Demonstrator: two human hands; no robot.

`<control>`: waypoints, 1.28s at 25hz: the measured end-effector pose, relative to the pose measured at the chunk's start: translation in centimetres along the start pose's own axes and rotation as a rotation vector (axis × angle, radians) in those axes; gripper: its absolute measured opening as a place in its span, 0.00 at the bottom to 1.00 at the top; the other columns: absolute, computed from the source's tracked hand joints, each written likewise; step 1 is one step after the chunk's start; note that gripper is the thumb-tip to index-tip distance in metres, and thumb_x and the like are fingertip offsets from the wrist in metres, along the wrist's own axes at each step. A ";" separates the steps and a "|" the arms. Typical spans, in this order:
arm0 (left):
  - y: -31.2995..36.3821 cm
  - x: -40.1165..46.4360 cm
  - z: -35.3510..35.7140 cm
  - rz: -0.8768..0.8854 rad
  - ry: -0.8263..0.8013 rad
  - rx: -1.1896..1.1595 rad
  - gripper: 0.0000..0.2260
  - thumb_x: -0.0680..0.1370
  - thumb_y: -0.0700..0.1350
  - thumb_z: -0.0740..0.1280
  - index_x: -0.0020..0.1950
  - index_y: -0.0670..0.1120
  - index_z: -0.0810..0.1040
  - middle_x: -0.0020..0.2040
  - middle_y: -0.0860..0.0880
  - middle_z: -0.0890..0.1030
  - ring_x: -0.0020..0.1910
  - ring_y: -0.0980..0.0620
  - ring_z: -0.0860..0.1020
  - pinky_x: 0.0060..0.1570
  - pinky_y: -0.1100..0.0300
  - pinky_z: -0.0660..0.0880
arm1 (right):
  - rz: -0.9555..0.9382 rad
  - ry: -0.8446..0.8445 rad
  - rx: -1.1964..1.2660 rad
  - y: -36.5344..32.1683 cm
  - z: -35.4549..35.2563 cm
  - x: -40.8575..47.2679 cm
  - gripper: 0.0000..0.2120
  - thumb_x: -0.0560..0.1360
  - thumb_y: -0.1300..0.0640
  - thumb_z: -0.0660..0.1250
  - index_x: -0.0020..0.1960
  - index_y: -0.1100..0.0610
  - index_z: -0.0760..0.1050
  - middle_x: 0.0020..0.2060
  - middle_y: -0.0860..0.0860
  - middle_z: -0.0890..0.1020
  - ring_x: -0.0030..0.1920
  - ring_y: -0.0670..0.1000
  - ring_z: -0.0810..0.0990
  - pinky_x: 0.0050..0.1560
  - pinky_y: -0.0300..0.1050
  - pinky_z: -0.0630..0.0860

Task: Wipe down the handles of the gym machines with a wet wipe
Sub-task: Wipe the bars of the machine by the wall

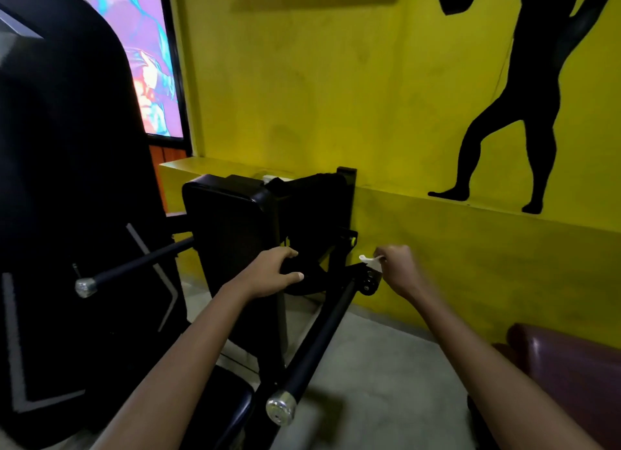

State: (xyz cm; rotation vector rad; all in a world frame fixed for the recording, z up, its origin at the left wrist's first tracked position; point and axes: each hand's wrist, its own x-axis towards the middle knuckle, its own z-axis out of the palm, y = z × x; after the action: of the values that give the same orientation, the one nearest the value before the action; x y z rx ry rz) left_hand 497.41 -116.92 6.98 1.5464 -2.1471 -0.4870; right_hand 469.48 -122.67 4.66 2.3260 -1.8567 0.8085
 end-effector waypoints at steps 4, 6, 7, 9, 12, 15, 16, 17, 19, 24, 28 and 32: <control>-0.3 1.8 1.2 0.027 -0.029 -0.004 0.26 0.76 0.50 0.68 0.72 0.44 0.66 0.69 0.46 0.71 0.68 0.51 0.69 0.61 0.63 0.67 | -0.005 -0.037 -0.038 1.2 0.0 0.2 0.08 0.69 0.72 0.65 0.43 0.64 0.81 0.39 0.61 0.82 0.38 0.59 0.79 0.35 0.53 0.76; -0.6 2.8 1.4 0.032 -0.035 -0.015 0.26 0.76 0.50 0.68 0.72 0.44 0.66 0.70 0.46 0.70 0.69 0.51 0.68 0.61 0.63 0.66 | 0.003 -0.047 -0.046 1.7 0.2 0.3 0.09 0.70 0.72 0.63 0.45 0.64 0.81 0.41 0.61 0.82 0.39 0.60 0.79 0.38 0.55 0.77; -0.9 3.3 1.4 0.035 -0.035 -0.016 0.26 0.76 0.50 0.68 0.72 0.44 0.66 0.70 0.46 0.70 0.69 0.51 0.68 0.60 0.63 0.66 | 0.005 -0.046 -0.048 1.9 0.1 0.4 0.10 0.71 0.72 0.62 0.46 0.64 0.80 0.41 0.61 0.81 0.40 0.60 0.79 0.39 0.56 0.77; -1.2 4.4 1.3 0.049 -0.033 -0.020 0.26 0.77 0.49 0.68 0.72 0.44 0.65 0.70 0.46 0.69 0.69 0.51 0.67 0.60 0.64 0.65 | 0.010 -0.041 -0.051 1.9 -0.1 0.8 0.11 0.72 0.72 0.61 0.48 0.64 0.80 0.42 0.61 0.81 0.41 0.60 0.78 0.40 0.57 0.77; -1.3 6.0 1.7 0.069 -0.036 -0.032 0.26 0.77 0.49 0.68 0.72 0.44 0.65 0.70 0.46 0.69 0.70 0.50 0.67 0.62 0.64 0.64 | 0.015 -0.042 -0.049 1.9 -0.1 1.5 0.10 0.73 0.71 0.61 0.48 0.65 0.80 0.42 0.61 0.80 0.41 0.60 0.78 0.40 0.58 0.77; -1.5 7.2 2.2 0.085 -0.049 -0.032 0.26 0.77 0.48 0.68 0.72 0.43 0.66 0.70 0.45 0.70 0.70 0.49 0.67 0.65 0.60 0.65 | 0.029 -0.049 -0.058 1.9 0.4 2.2 0.10 0.74 0.71 0.61 0.49 0.65 0.80 0.43 0.62 0.80 0.42 0.60 0.78 0.40 0.58 0.76; -1.7 7.7 2.4 0.090 -0.054 -0.032 0.26 0.77 0.49 0.68 0.72 0.43 0.66 0.70 0.45 0.70 0.70 0.49 0.67 0.66 0.58 0.66 | 0.029 -0.049 -0.061 1.9 0.7 2.4 0.10 0.74 0.71 0.61 0.49 0.65 0.80 0.43 0.62 0.80 0.42 0.60 0.78 0.40 0.58 0.76; -1.8 8.1 2.7 0.092 -0.059 -0.032 0.26 0.76 0.49 0.68 0.72 0.43 0.66 0.70 0.45 0.70 0.70 0.49 0.68 0.66 0.57 0.66 | 0.030 -0.049 -0.062 1.9 0.8 2.5 0.11 0.74 0.71 0.60 0.50 0.65 0.80 0.43 0.62 0.80 0.42 0.60 0.78 0.40 0.57 0.77; -2.0 8.9 3.5 0.097 -0.070 -0.032 0.26 0.76 0.49 0.68 0.72 0.43 0.66 0.70 0.45 0.70 0.69 0.49 0.68 0.66 0.56 0.67 | 0.034 -0.052 -0.062 2.0 1.2 2.7 0.11 0.74 0.71 0.60 0.50 0.65 0.80 0.44 0.62 0.81 0.42 0.60 0.78 0.39 0.54 0.76; -2.8 11.5 6.7 0.136 -0.108 -0.052 0.25 0.77 0.49 0.67 0.71 0.41 0.67 0.68 0.44 0.71 0.68 0.48 0.69 0.63 0.58 0.66 | 0.109 -0.078 -0.068 1.7 3.2 2.4 0.15 0.73 0.72 0.61 0.55 0.62 0.79 0.49 0.60 0.80 0.46 0.60 0.78 0.41 0.51 0.75; -4.9 14.2 10.7 0.133 -0.169 -0.140 0.24 0.77 0.48 0.67 0.71 0.41 0.68 0.68 0.43 0.72 0.67 0.47 0.70 0.62 0.59 0.66 | 0.198 -0.095 -0.072 1.6 6.5 1.9 0.16 0.74 0.72 0.59 0.57 0.61 0.78 0.51 0.58 0.79 0.48 0.59 0.78 0.39 0.49 0.70; -7.6 17.0 15.0 0.120 -0.240 -0.276 0.23 0.78 0.48 0.65 0.71 0.41 0.67 0.69 0.43 0.71 0.68 0.46 0.69 0.65 0.57 0.66 | 0.305 -0.079 -0.065 1.2 10.1 1.4 0.15 0.73 0.72 0.59 0.55 0.62 0.78 0.50 0.58 0.80 0.46 0.59 0.78 0.38 0.49 0.71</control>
State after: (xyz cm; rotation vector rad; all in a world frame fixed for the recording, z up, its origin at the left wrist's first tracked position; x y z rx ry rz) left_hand 490.63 -135.02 -7.01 1.2535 -2.2180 -0.9243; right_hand 472.19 -127.88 -3.79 2.0945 -2.2710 0.6771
